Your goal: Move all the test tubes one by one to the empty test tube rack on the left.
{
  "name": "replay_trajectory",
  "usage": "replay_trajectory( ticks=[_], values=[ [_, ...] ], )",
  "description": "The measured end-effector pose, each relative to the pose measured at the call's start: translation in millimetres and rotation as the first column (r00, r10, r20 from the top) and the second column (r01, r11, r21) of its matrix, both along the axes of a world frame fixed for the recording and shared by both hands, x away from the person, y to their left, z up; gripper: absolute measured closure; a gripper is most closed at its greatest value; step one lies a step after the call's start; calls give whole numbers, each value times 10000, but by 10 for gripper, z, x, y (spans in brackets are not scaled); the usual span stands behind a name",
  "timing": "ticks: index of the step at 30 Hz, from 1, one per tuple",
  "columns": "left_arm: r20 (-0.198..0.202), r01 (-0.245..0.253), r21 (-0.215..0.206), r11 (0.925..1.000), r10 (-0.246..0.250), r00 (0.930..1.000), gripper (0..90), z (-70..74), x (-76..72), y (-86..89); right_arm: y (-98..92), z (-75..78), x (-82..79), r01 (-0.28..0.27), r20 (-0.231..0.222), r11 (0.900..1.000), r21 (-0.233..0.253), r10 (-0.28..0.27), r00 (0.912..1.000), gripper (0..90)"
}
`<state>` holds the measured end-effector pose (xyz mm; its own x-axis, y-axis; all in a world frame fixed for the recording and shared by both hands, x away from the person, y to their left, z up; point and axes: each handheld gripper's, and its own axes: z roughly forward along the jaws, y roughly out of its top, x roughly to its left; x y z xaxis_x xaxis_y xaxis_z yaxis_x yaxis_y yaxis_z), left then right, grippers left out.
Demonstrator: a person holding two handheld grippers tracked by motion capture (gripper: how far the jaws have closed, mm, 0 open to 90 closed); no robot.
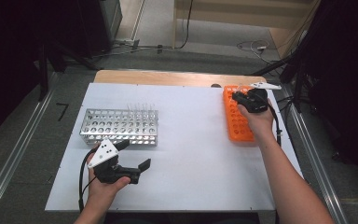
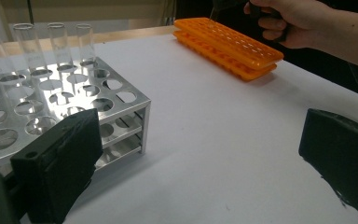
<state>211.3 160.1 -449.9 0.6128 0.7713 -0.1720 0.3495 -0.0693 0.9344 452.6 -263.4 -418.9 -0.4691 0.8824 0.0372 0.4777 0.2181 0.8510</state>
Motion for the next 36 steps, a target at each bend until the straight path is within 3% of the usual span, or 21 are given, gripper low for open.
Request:
replay_trajectory(
  ticks=[8, 19, 28, 36],
  values=[
    [30, 217, 66, 9997, -217, 9998, 0, 19, 1, -104, -24, 48, -366, -666, 247, 9976, 171, 662, 9975, 742],
    [23, 573, 70, 9983, -574, 9984, 0, 32, 34, -276, 15, 31, -878, -1599, 478, 9868, 261, 1585, 9862, 743],
    [90, 1106, 165, 9937, -1108, 9938, 1, 84, 54, -440, 111, -3, -1306, -2447, 571, 9689, 372, 2424, 9685, 742],
    [346, 1555, 63, 9878, -1556, 9872, 5, 200, 106, -640, 228, 12, -1616, -3172, 657, 9470, 507, 3138, 9472, 743]
  ],
)
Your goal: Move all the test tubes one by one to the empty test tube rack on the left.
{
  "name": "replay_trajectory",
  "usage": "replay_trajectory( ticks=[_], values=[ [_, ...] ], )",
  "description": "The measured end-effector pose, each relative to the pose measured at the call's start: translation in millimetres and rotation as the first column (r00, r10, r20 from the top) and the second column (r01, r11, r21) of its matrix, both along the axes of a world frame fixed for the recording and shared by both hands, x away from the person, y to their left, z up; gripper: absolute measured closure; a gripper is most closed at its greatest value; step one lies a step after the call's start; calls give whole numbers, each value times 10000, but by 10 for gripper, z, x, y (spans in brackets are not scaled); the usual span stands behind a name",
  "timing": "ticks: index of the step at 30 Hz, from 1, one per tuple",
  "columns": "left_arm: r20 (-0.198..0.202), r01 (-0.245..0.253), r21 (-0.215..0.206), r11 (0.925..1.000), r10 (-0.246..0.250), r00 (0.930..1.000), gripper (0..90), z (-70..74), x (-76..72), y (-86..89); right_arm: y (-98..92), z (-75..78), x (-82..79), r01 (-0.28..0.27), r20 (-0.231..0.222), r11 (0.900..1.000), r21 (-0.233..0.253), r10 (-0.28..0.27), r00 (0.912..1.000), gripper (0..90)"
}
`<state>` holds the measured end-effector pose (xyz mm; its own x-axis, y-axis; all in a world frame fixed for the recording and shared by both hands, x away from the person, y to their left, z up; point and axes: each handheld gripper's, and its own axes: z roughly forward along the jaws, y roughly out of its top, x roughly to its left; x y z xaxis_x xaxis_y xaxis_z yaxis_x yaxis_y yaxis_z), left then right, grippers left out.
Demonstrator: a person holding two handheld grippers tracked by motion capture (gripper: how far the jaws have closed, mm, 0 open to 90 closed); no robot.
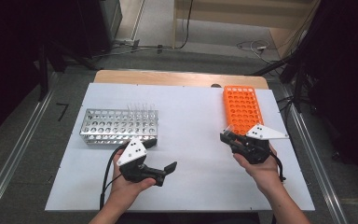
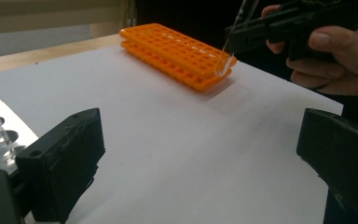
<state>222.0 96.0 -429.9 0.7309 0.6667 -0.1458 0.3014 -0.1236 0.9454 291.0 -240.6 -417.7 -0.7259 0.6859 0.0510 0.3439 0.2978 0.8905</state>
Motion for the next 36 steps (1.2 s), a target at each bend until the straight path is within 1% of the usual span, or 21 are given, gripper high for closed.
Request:
replay_trajectory(
  ticks=[4, 6, 7, 13, 17, 19, 22, 24, 31, 34, 36],
  values=[
    [163, 175, -50, 9998, -174, 9997, 19, 66, 38, -88, 104, -22, -131, -419, -40, 9991, -86, 419, 9991, 743],
    [231, 253, -172, 9995, -249, 9994, 28, 92, 48, -117, 161, -43, -185, -644, -83, 9979, -115, 644, 9979, 743],
    [254, 284, -140, 9995, -281, 9993, 33, 100, 46, -131, 191, -54, -211, -740, -102, 9971, -163, 738, 9972, 743],
    [206, 664, -223, 9975, -660, 9976, 74, 99, 16, -210, 370, -90, -339, -1350, -105, 9903, -342, 1347, 9908, 742],
    [216, 872, -249, 9959, -866, 9960, 137, 107, -6, -265, 501, -118, -409, -1789, -132, 9826, -497, 1784, 9839, 742],
    [209, 992, -154, 9950, -988, 9949, 184, 106, -20, -295, 557, -128, -439, -1942, -160, 9794, -546, 1936, 9809, 742],
    [224, 1103, -146, 9938, -1100, 9937, 250, 103, -39, -339, 625, -145, -474, -2174, -167, 9741, -628, 2168, 9761, 742],
    [242, 1153, -131, 9932, -1149, 9931, 312, 102, -46, -363, 661, -157, -492, -2315, -189, 9705, -671, 2307, 9728, 743],
    [346, 1353, -54, 9908, -1350, 9902, 459, 93, -66, -422, 753, -173, -553, -2611, -232, 9624, -744, 2601, 9653, 742],
    [321, 1464, -46, 9892, -1462, 9887, 496, 86, -71, -446, 776, -174, -572, -2679, -296, 9609, -705, 2665, 9634, 742],
    [357, 1536, 33, 9881, -1536, 9875, 536, 81, -75, -459, 793, -172, -589, -2743, -270, 9591, -699, 2731, 9616, 742]
  ],
)
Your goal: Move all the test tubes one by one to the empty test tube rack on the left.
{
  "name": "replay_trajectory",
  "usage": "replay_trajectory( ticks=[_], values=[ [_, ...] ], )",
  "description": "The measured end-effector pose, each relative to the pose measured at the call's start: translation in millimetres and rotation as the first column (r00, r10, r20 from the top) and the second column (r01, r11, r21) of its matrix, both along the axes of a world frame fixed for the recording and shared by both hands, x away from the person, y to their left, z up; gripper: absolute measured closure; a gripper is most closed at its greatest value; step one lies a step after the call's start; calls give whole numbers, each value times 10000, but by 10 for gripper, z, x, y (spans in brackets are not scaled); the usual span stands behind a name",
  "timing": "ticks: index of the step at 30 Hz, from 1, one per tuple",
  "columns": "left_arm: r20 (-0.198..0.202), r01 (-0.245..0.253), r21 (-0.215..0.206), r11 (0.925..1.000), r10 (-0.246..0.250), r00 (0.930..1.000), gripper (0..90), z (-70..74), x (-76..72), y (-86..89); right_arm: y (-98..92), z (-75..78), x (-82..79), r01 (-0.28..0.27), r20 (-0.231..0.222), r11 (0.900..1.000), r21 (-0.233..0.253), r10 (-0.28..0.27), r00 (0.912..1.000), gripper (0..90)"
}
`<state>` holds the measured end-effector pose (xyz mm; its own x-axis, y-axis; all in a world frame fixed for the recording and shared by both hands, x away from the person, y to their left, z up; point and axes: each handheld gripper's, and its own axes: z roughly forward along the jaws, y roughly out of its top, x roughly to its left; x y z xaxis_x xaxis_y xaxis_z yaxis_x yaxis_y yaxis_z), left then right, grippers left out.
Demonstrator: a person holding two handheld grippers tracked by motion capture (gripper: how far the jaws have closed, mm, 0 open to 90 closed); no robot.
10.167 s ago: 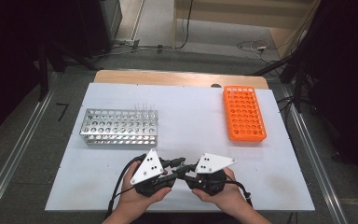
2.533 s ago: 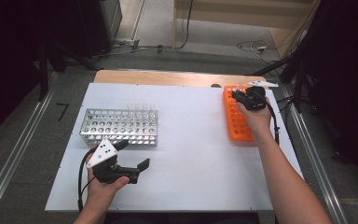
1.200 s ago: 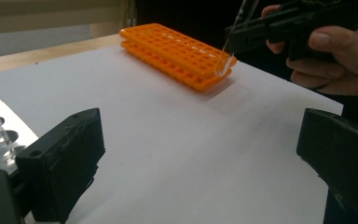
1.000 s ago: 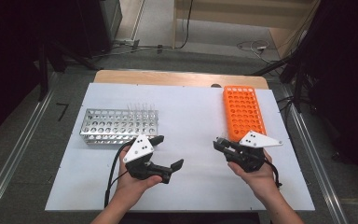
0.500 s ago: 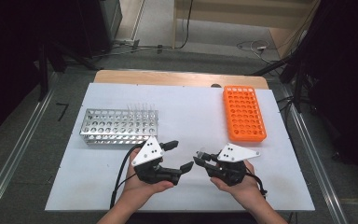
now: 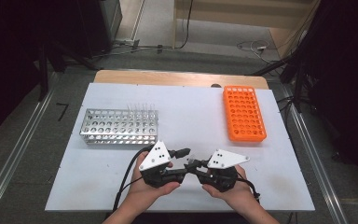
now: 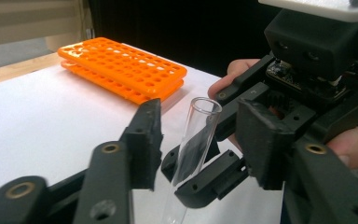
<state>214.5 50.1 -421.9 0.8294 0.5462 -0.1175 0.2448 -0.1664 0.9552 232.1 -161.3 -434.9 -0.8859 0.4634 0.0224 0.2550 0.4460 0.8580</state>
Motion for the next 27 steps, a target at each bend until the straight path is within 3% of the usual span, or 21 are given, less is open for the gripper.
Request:
replay_trajectory(
  ticks=[14, 27],
  values=[
    [190, 21, 183, 9998, -24, 9998, 715, -4, -15, -4, 22, 8, -27, -126, -47, 9999, -7, 126, 9999, 742],
    [369, -138, 239, 9996, 129, 9992, 744, -1, -23, 2, 19, 1, -20, -163, -95, 9999, 34, 164, 9998, 742]
  ],
)
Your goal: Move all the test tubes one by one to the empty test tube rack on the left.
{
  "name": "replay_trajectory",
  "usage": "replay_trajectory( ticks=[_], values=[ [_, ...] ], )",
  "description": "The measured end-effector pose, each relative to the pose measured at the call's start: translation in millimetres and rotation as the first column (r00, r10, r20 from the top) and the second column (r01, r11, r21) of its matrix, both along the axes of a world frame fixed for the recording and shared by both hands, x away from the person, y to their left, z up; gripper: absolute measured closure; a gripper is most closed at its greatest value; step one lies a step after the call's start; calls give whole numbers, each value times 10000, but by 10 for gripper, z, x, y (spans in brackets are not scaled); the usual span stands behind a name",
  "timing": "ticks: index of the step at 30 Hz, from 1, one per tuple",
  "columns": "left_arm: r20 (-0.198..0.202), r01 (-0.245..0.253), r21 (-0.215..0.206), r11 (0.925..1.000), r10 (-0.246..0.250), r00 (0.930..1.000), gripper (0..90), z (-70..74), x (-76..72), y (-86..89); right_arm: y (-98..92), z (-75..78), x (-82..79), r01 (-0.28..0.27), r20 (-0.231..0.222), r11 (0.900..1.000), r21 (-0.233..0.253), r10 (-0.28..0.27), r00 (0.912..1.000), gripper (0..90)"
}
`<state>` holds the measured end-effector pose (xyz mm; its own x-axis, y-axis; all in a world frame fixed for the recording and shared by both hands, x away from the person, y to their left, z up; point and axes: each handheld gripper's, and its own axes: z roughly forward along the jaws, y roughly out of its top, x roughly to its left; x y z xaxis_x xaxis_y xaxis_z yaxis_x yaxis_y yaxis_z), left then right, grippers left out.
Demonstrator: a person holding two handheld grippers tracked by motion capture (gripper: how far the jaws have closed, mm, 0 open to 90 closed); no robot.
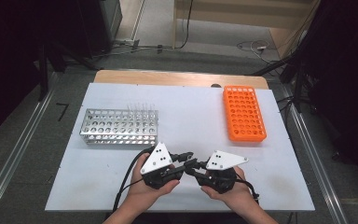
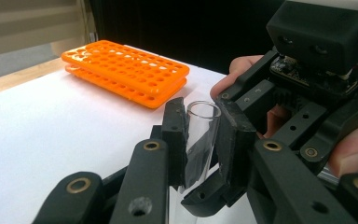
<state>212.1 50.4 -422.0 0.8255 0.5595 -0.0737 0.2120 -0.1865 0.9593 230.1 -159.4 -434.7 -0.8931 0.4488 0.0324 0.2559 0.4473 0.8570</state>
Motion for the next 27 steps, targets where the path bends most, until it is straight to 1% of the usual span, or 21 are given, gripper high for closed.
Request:
replay_trajectory(
  ticks=[10, 14, 15, 16, 17, 19, 21, 23, 24, 25, 26, 27],
  values=[
    [76, -92, 29, 10000, 92, 9999, 754, -1, 5, 16, 2, -4, 5, 30, -15, 10000, 17, -30, 10000, 741],
    [86, -124, -44, 9999, 124, 9999, 755, 3, 8, 24, -7, -6, 16, -19, -19, 10000, 70, 19, 10000, 734],
    [95, -163, -36, 9999, 163, 9998, 755, 8, 11, 34, -16, -8, 21, -70, -50, 9998, 193, 71, 10000, 697],
    [81, -195, -109, 9998, 196, 9998, 755, 10, 15, 43, -26, -9, 29, -144, -89, 9994, 307, 146, 9999, 635],
    [45, -246, -159, 9996, 247, 9997, 755, 13, 21, 58, -35, -10, 37, -229, -150, 9990, 383, 234, 9996, 557],
    [2, -373, -202, 9991, 373, 9993, 755, 20, 37, 92, -49, -7, 47, -306, -136, 9986, 431, 313, 9994, 398],
    [-36, -467, -275, 9985, 467, 9989, 755, 26, 48, 121, -65, -1, 57, -341, -113, 9983, 481, 347, 9993, 281],
    [-30, -560, -305, 9980, 559, 9984, 755, 32, 57, 148, -81, 4, 62, -368, -183, 9977, 568, 379, 9991, 172],
    [-39, -596, -337, 9977, 595, 9982, 755, 35, 58, 156, -94, 6, 71, -380, -206, 9975, 593, 393, 9990, 131],
    [-50, -646, -314, 9974, 644, 9979, 755, 40, 60, 169, -110, 9, 74, -354, -326, 9971, 668, 376, 9988, 93],
    [-88, -668, -378, 9971, 665, 9977, 755, 40, 63, 177, -129, 9, 83, -309, -322, 9968, 738, 334, 9989, 72],
    [-96, -656, -365, 9972, 653, 9978, 755, 42, 68, 191, -157, 4, 87, -334, -273, 9963, 790, 357, 9990, 19]
  ],
)
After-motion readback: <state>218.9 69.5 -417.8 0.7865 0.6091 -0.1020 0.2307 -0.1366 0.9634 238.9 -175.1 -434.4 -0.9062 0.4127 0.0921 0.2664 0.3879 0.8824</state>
